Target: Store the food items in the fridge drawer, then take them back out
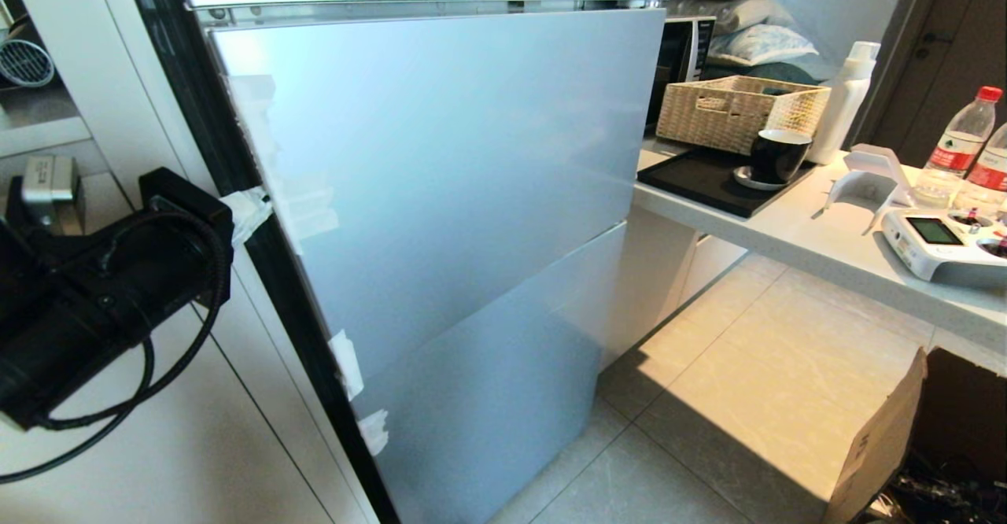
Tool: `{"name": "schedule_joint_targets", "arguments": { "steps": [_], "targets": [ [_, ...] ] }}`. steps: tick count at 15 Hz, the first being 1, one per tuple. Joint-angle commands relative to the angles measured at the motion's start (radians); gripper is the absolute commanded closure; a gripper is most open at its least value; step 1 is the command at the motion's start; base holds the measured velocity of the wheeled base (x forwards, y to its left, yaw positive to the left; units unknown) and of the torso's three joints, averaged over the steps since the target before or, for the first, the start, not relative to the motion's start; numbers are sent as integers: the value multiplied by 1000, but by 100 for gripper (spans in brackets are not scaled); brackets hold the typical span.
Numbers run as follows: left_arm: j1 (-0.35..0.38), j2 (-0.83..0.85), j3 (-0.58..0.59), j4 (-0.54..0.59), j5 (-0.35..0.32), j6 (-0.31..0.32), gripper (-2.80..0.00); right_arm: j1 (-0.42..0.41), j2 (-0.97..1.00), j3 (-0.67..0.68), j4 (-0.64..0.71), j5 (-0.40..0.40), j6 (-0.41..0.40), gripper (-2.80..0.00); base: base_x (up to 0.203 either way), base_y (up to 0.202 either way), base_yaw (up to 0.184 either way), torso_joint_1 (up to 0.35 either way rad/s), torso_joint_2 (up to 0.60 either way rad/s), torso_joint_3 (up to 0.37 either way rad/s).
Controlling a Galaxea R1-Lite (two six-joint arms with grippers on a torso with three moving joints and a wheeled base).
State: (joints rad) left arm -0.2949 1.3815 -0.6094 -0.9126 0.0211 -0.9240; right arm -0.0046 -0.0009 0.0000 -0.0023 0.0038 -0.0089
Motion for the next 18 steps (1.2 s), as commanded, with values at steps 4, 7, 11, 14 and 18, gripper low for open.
{"name": "schedule_joint_targets", "arguments": {
  "steps": [4, 7, 11, 14, 18],
  "targets": [
    [-89, -27, 34, -5, 4, -4, 0, 0, 1, 0, -1, 1, 0, 0, 0, 0, 0, 0, 0, 0],
    [-207, -46, 74, -5, 0, -6, 0, 0, 1, 0, -1, 1, 0, 0, 0, 0, 0, 0, 0, 0],
    [-406, -94, 150, -8, -132, -68, 0, 0, 1, 0, -1, 1, 0, 0, 0, 0, 0, 0, 0, 0],
    [-415, -198, 236, -7, -297, -78, 0, 0, 1, 0, -1, 1, 0, 0, 0, 0, 0, 0, 0, 0],
    [-321, -403, 247, 149, -244, 240, 0, 0, 1, 0, -1, 1, 1, 0, 0, 0, 0, 0, 0, 0]
  ]
}}
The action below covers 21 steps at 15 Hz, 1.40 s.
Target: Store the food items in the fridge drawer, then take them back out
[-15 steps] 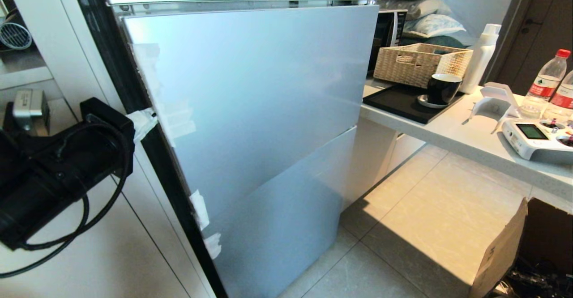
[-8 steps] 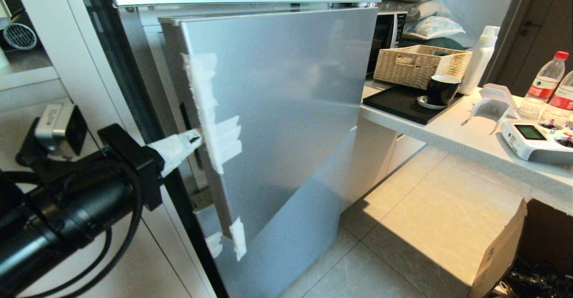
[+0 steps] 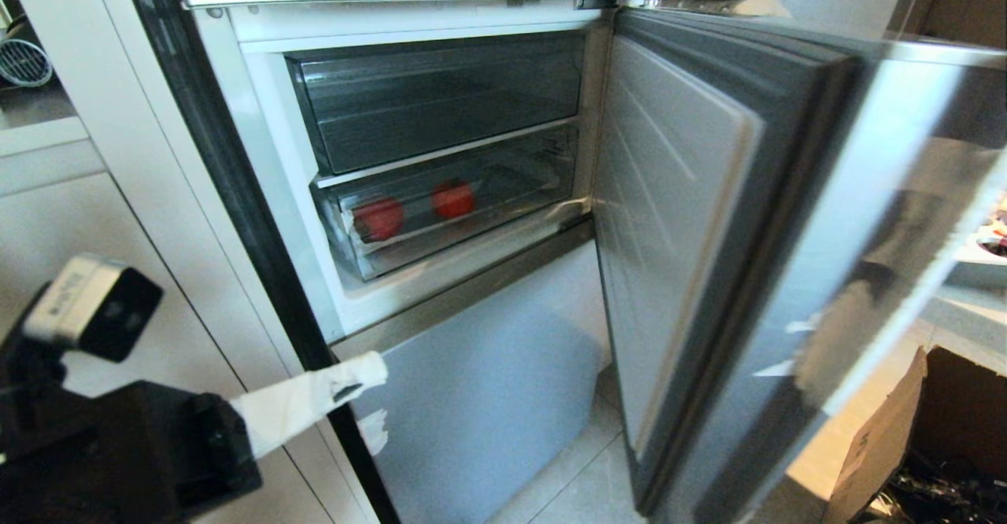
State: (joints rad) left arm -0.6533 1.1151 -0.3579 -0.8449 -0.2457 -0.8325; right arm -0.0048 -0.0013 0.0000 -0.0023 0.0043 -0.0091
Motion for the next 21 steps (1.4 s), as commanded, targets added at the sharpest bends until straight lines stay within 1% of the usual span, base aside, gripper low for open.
{"name": "schedule_joint_targets", "arguments": {
  "steps": [1, 2, 4, 5, 6, 7, 8, 9, 10, 11, 12, 13, 15, 17, 18, 19, 21],
  "targets": [
    [58, -203, -19, 168, 55, 260, 0, 0, 1, 0, -1, 0, 0, 0, 0, 0, 0, 0, 0, 0],
    [78, -294, -41, 271, 103, 394, 0, 0, 1, 0, 0, 0, 0, 0, 0, 0, 0, 0, 0, 0],
    [101, -497, -92, 488, 215, 632, 0, 0, 1, 0, -1, 0, 0, 0, 0, 0, 0, 0, 0, 0],
    [110, -589, -118, 609, 272, 723, 0, 0, 1, 0, -1, 0, 0, 0, 0, 0, 0, 0, 0, 0],
    [127, -675, -138, 729, 328, 787, 0, 0, 1, 0, 0, 0, 0, 0, 0, 0, 0, 0, 0, 0],
    [180, -743, -147, 823, 379, 829, 0, 0, 1, 0, -1, 0, 0, 0, 0, 0, 0, 0, 0, 0],
    [259, -776, -141, 867, 412, 850, 0, 0, 1, 0, -1, 0, 0, 0, 0, 0, 0, 0, 0, 0],
    [354, -798, -120, 896, 452, 865, 0, 0, 1, 0, -1, 0, 0, 0, 0, 0, 0, 0, 0, 0],
    [423, -815, -78, 911, 520, 864, 0, 0, 1, 0, 1, 0, 0, 0, 0, 0, 0, 0, 0, 0],
    [446, -823, -32, 911, 623, 844, 0, 0, 1, -1, 0, 0, 0, 0, 0, 0, 0, 0, 0, 0],
    [460, -822, 24, 915, 679, 829, 0, 0, 1, 0, 0, 0, 0, 0, 0, 0, 0, 0, 0, 0],
    [473, -798, 71, 914, 665, 823, 0, 0, 1, -1, -1, 0, 0, 0, 0, 0, 0, 0, 0, 0],
    [488, -744, 181, 908, 616, 810, 0, 0, 1, 0, -1, 0, 0, 0, 0, 0, 0, 0, 0, 0],
    [502, -736, 258, 917, 596, 789, 0, 0, 1, 0, 1, 0, 0, 0, 0, 0, 0, 0, 0, 0],
    [531, -728, 260, 920, 590, 777, 0, 0, 1, 0, 0, 0, 1, 0, 0, 0, 0, 0, 0, 0],
    [578, -718, 259, 922, 588, 773, 0, 0, 1, 0, 1, 0, 1, 0, 0, 0, 0, 0, 0, 0],
    [703, -695, 260, 925, 587, 776, 0, 0, 1, 0, 1, 0, 1, 0, 0, 0, 0, 0, 0, 0]
  ]
}}
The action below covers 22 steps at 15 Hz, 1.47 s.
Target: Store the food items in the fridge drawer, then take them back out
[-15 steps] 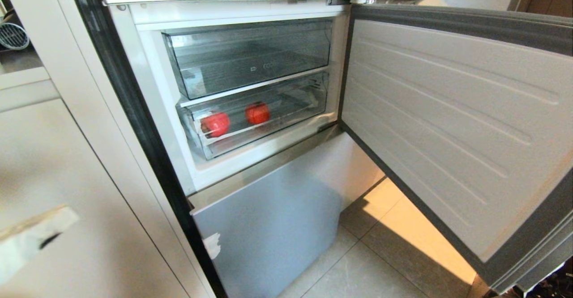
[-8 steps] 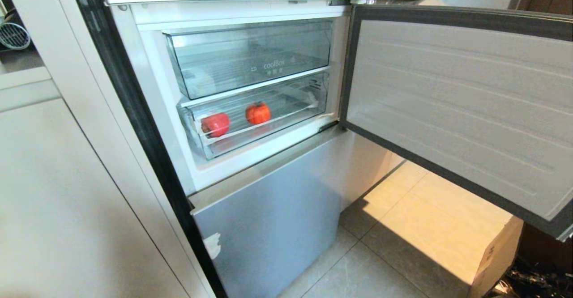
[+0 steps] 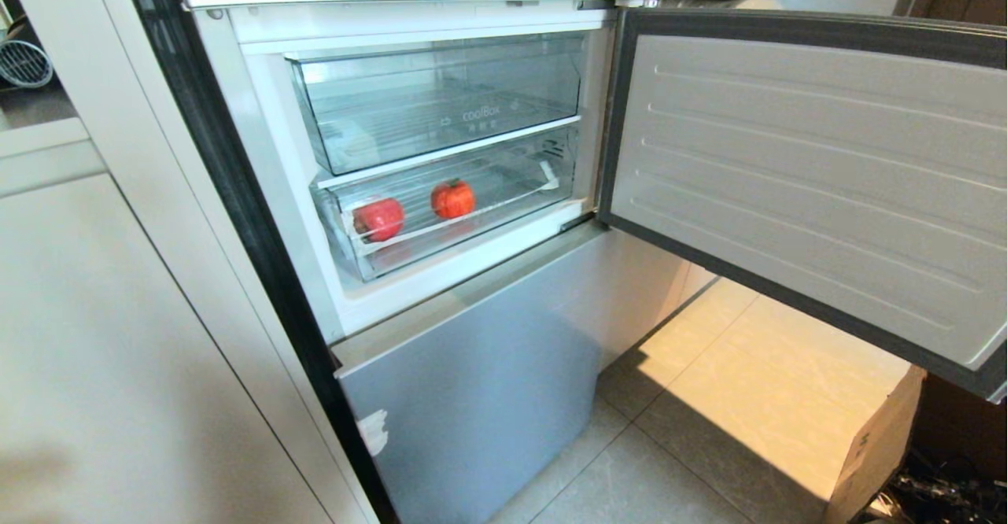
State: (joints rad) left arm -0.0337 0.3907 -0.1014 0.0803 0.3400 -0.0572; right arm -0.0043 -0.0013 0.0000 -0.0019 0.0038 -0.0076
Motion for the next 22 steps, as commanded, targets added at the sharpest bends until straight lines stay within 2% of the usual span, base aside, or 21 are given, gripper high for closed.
{"name": "schedule_joint_targets", "arguments": {
  "steps": [1, 2, 3, 5, 6, 8, 9, 11, 14, 18, 22],
  "targets": [
    [139, 16, 6, -3, -1, 9, 0, 0, 1, -1, 0, 1, 0, 0, 0, 0, 0, 0, 0, 0],
    [158, -26, 11, -4, -14, 30, 0, 0, 1, 0, -1, 1, -2, 0, 0, 0, 0, 0, 0, 0],
    [159, -84, 24, -16, -76, 66, 0, 0, 1, 0, -1, 0, -4, 0, 0, 0, 0, 0, 0, 0],
    [159, -108, 81, -82, -341, 116, 0, 0, 1, 0, -1, 1, 0, 0, 0, 0, 0, 0, 0, 0],
    [148, -107, 91, -93, -391, 149, 0, 0, 1, 0, -1, 1, 0, 0, 0, 0, 0, 0, 0, 0],
    [26, -150, 96, -76, -394, 190, 0, 0, 1, -1, 0, 0, 2, 0, 0, 0, 0, 0, 0, 0],
    [0, -174, 96, -71, -398, 220, 0, 0, 1, 0, -1, 1, 0, 0, 0, 0, 0, 0, 0, 0],
    [12, -252, 95, -65, -408, 263, 0, 0, 1, 0, -1, 1, 0, 0, 0, 0, 0, 0, 0, 0],
    [21, -398, 99, -74, -406, 264, 0, 0, 1, 0, 1, 2, -8, 0, 0, 0, 0, 0, 0, 0],
    [24, -388, 101, -74, -380, 204, 0, 0, 1, 0, 0, -1, 0, 0, 0, 0, 0, 0, 0, 0],
    [24, -388, 101, -73, -369, 196, 0, 0, 1, 0, 0, 1, -1, 0, 0, 0, 0, 0, 0, 0]
  ]
}}
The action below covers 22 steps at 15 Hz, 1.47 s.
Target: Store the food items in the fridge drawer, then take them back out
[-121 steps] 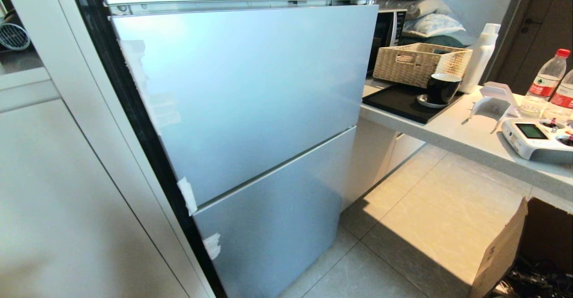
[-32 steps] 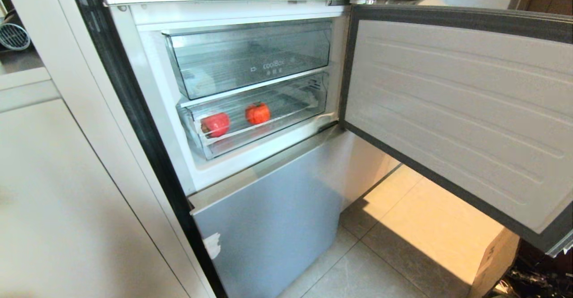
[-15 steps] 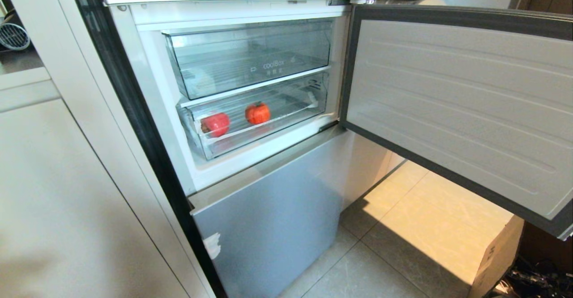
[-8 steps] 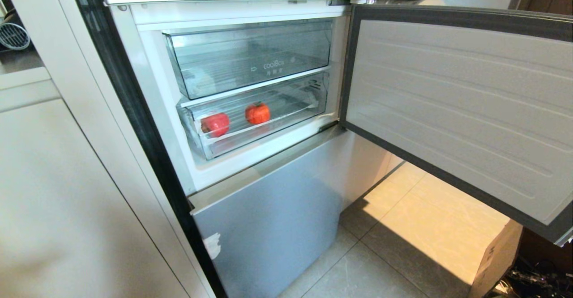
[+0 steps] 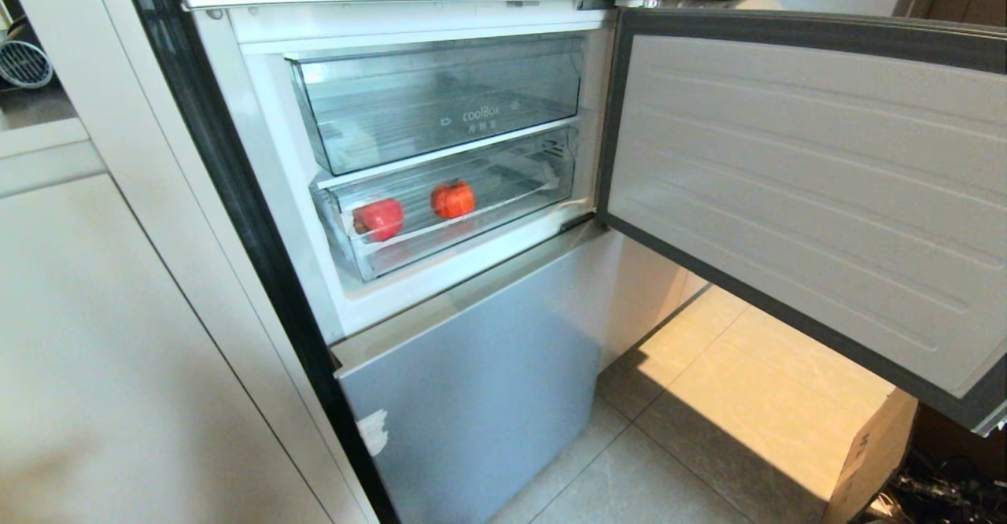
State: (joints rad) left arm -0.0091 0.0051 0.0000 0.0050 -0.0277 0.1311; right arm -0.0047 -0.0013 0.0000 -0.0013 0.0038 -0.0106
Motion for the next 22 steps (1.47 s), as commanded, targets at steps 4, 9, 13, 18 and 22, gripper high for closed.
{"name": "schedule_joint_targets", "arguments": {
  "steps": [4, 9, 13, 18, 22],
  "targets": [
    [0, -2, 0, 3, 2, -3, 0, 0, 1, 0, 0, 3, -6, 0, 0, 0, 0, 0, 0, 0],
    [0, -2, 0, 0, 22, -69, 0, 0, 1, 0, -223, 1, -10, 0, 0, 0, 0, 0, 0, 0],
    [0, -2, 0, -2, 28, -97, 0, 1, 5, -53, 66, 92, -117, 0, 0, 0, 0, 0, 0, 0],
    [0, -2, 0, -2, 28, -99, 0, 2, 2, -76, 127, 96, 22, 0, 0, 0, 0, 0, 0, 0],
    [0, -2, 0, -2, 28, -100, 0, 2, 3, -41, 55, 56, 68, 0, 0, 0, 0, 0, 0, 0]
  ]
}}
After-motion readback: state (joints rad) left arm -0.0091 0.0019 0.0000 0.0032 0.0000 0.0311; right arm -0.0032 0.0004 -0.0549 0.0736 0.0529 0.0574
